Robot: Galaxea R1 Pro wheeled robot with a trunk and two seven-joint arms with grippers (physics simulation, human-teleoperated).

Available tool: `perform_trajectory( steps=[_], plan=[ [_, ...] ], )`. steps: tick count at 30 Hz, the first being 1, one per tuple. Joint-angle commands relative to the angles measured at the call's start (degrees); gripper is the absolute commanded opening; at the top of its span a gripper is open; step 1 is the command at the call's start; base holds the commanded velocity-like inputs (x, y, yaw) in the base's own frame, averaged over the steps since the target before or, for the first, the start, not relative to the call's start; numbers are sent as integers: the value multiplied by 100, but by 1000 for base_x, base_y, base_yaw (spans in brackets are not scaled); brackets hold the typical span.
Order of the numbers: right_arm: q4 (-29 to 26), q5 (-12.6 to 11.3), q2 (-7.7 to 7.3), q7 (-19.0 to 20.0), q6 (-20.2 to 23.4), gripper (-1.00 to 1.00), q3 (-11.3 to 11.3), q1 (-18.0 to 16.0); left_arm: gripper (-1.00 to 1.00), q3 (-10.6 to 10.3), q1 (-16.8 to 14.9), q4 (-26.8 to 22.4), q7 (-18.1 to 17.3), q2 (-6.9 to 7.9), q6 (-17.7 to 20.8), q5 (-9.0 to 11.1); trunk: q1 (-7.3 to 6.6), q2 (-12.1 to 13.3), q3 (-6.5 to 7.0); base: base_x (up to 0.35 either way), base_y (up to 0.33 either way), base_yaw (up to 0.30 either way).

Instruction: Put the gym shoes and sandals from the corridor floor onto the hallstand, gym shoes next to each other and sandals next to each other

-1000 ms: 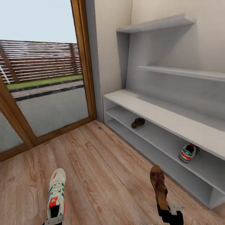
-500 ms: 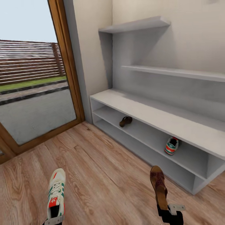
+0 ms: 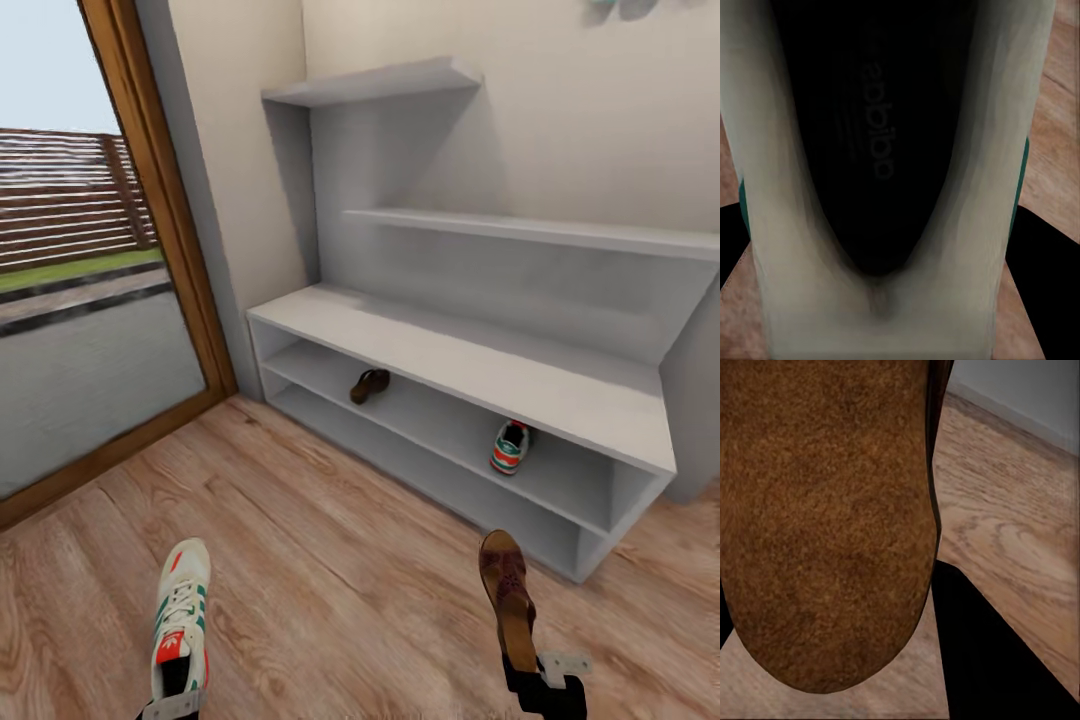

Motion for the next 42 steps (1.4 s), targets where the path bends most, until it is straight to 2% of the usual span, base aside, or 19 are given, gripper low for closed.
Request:
perform_trajectory(
  steps=[1, 19, 28, 42],
  plan=[
    [6, 24, 1, 31, -16, -100, -49, -6, -100, 48, -6, 5, -37, -6, -23, -58, -2, -2, -4, -109, 268, -268],
    [6, 25, 1, 31, -16, -100, -49, -5, -100, 50, -5, 5, -34, -3, -23, -56, -2, -2, -4, -42, 284, -269],
    [6, 25, -1, 31, -15, -100, -49, -5, -100, 55, -3, 5, -34, -6, -23, -51, -2, -2, -4, 17, 41, -269],
    [6, 25, 1, 31, -14, -100, -49, -5, -100, 47, -1, 5, -34, -7, -23, -50, -2, -2, -4, 78, 173, -269]
  ],
)
